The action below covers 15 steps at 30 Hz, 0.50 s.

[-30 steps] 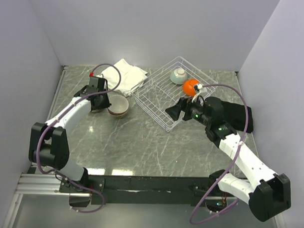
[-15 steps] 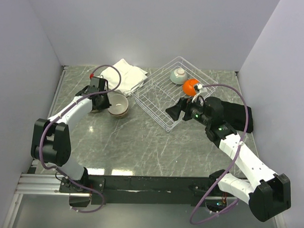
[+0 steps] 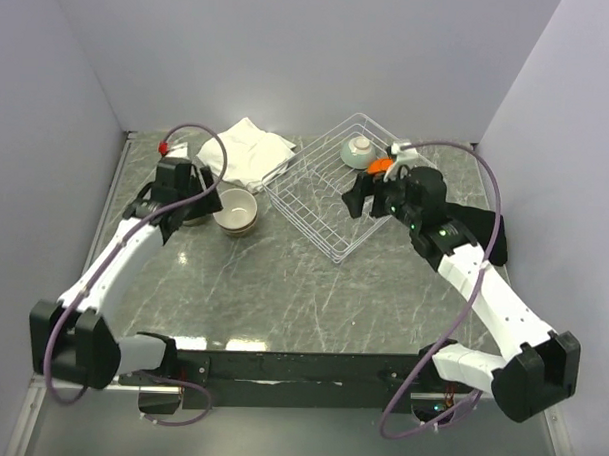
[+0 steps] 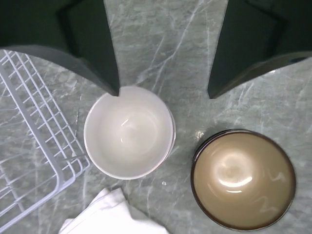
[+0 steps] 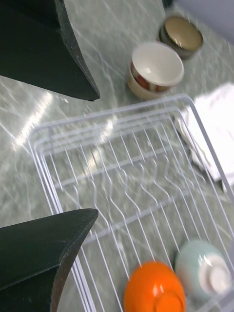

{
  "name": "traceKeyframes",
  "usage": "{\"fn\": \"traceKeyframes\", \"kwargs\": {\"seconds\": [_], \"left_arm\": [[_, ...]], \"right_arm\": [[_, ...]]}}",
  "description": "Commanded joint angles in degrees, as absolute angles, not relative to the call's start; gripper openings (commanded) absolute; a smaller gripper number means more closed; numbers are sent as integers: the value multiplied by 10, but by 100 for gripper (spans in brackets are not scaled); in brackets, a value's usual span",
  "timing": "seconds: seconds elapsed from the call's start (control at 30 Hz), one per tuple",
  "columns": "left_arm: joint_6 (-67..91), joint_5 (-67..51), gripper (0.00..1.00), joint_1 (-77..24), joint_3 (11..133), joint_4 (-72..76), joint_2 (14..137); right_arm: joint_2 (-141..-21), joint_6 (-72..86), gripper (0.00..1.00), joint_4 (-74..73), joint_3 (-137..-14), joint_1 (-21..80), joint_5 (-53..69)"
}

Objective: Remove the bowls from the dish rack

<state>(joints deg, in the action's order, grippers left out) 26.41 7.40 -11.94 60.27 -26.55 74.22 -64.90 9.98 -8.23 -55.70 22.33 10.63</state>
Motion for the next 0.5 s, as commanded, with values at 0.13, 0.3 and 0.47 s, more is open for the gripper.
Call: {"fn": "traceKeyframes", "kwargs": {"seconds": [0.13, 0.3, 0.47], "left_arm": [[234, 94, 90, -120, 474, -200, 574], [230, 104, 99, -120, 407, -165, 531], [219, 118, 99, -120, 389, -145, 519]], "right_arm": [[-783, 10, 100, -113, -673, 207, 12], [-880, 7, 100, -132, -735, 198, 64], [-944, 32, 100, -150, -755, 198, 92]]}}
